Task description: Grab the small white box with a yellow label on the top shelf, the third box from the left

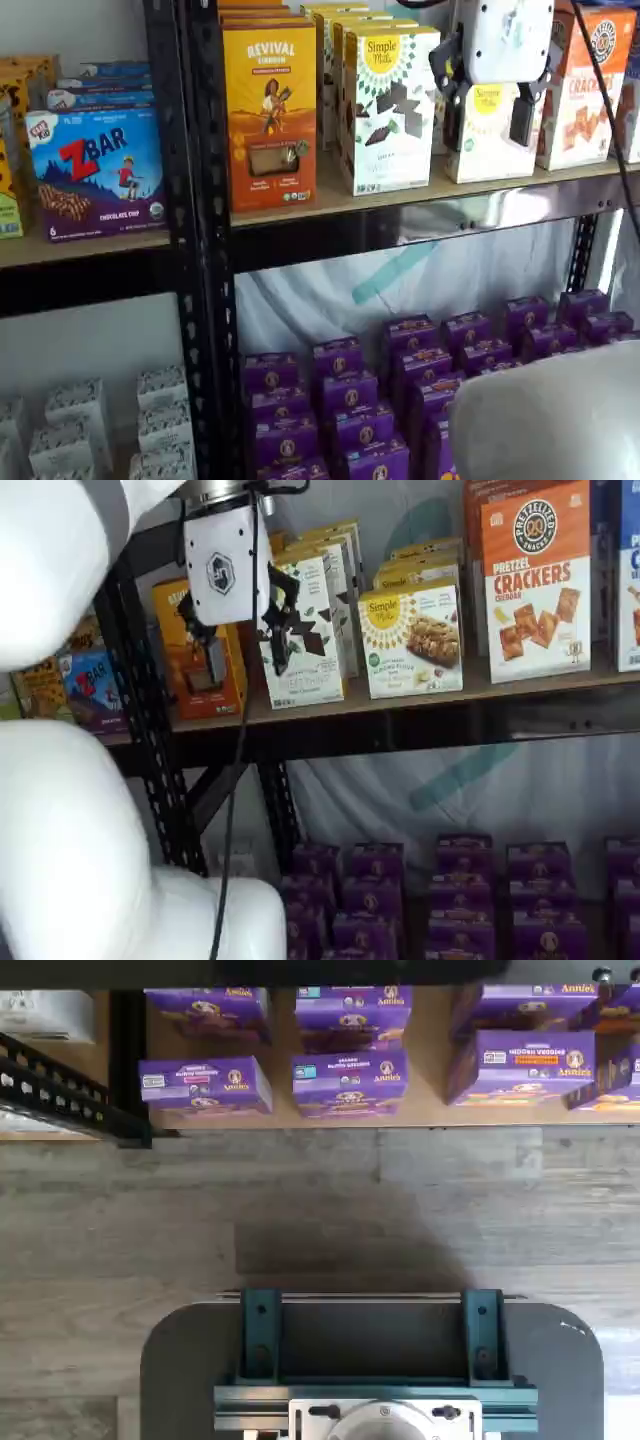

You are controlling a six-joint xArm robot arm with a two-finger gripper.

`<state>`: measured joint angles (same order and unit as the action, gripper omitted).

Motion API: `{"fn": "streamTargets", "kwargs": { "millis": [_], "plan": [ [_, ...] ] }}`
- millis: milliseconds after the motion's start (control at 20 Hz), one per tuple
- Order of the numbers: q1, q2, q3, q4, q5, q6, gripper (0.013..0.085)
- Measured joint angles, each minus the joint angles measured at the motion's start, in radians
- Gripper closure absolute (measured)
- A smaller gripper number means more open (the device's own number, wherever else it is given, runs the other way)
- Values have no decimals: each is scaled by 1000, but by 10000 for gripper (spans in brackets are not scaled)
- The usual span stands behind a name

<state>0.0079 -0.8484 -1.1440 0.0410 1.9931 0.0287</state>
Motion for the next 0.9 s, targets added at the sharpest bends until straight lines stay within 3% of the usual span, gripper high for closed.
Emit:
{"fn": "streamTargets", "kwargs": {
  "millis": [100,300,400,550,700,900],
  "plan": [
    [15,21,-18,-15,35,8,130],
    [7,21,-17,-8,40,4,130],
    [-8,14,-8,-3,27,-9,130],
    [-18,-8,21,-33,-28,-30,130],
    [-56,-18,42,-47,-84,-72,130],
    [-154,-6,56,-29,-165,-161,130]
  ]
}}
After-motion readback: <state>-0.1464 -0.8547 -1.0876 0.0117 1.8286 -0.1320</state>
